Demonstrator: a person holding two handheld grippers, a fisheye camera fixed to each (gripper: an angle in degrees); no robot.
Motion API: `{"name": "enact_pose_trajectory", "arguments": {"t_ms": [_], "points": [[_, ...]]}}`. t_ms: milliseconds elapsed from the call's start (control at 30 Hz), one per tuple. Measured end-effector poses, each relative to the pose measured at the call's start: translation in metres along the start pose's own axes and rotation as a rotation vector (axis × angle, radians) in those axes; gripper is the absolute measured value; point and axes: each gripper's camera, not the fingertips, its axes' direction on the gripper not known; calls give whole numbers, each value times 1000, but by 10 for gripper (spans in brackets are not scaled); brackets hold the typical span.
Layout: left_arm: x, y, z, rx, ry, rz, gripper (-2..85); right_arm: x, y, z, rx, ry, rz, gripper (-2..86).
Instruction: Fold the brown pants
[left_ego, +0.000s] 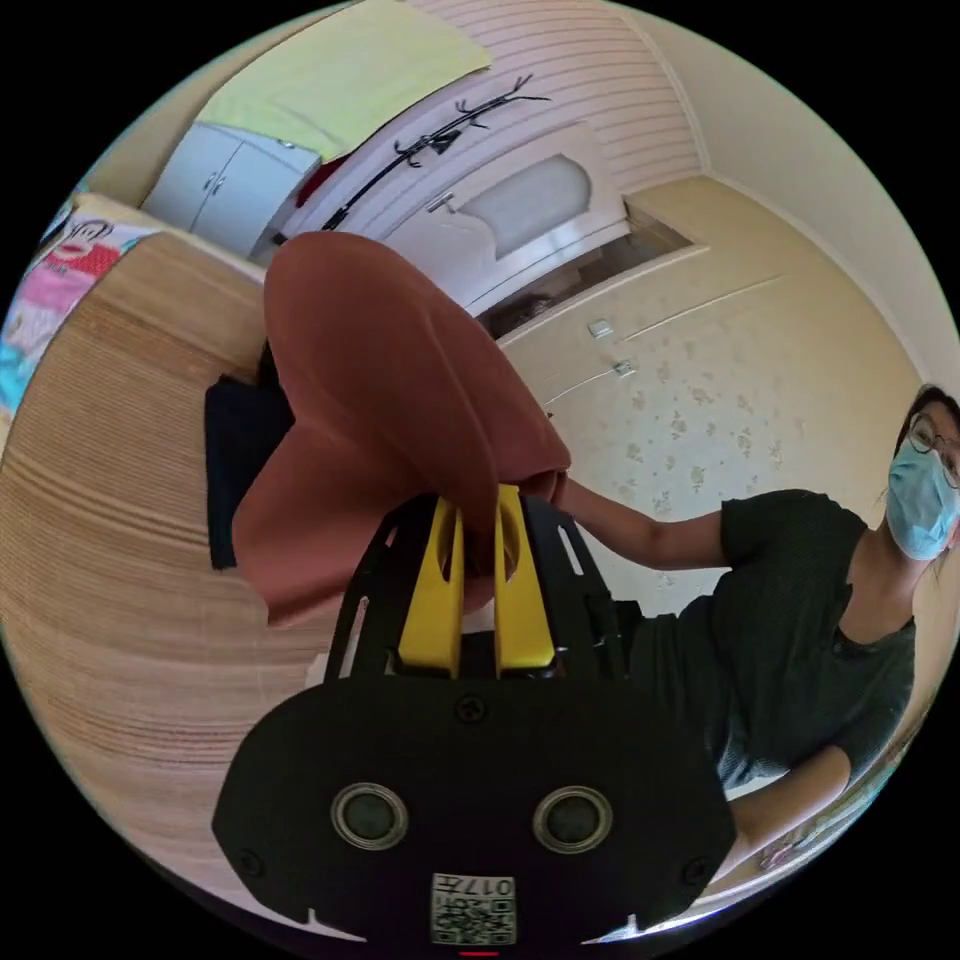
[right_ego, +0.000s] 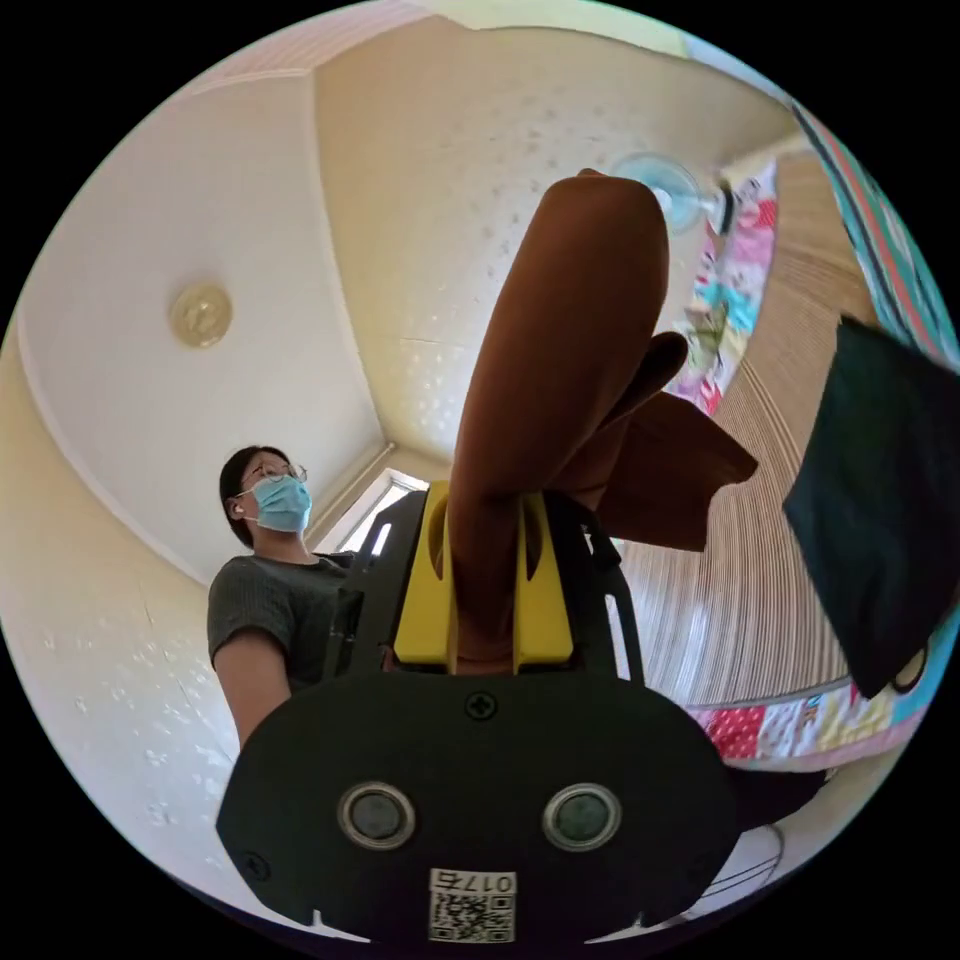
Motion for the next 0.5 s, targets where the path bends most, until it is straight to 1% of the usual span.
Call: {"name": "enact_pose_trajectory", "arguments": {"t_ms": [133, 167, 200, 267, 300, 333, 367, 400, 433, 467, 500], "points": [[34, -79, -4, 53, 111, 161, 48, -73, -22, -12, 85, 53, -173, 93], [34, -88, -6, 57, 116, 169, 48, -78, -26, -11, 92, 67, -181, 94], [24, -103, -9, 70, 117, 141, 49, -82, -33, -10, 104, 110, -173, 96], [-8, -115, -17, 96, 77, 9, 52, -68, -46, -7, 111, 224, -121, 101], [-37, -114, -25, 99, 4, -107, 61, -40, -55, -9, 128, 301, 2, 106], [-68, -101, -35, 103, -88, -244, 68, 0, -58, -13, 162, 398, 184, 111], [-85, -90, -41, 105, -136, -330, 72, 22, -58, -16, 179, 460, 282, 113], [-121, -56, -53, 98, -197, -513, 76, 63, -49, -23, 223, 592, 483, 112], [-152, -9, -63, 80, -195, -682, 77, 99, -34, -30, 254, 708, 645, 108], [-163, 17, -67, 71, -184, -757, 77, 113, -25, -33, 259, 758, 700, 99], [-179, 79, -75, 58, -163, -906, 78, 140, -3, -37, 238, 821, 797, 80]]}}
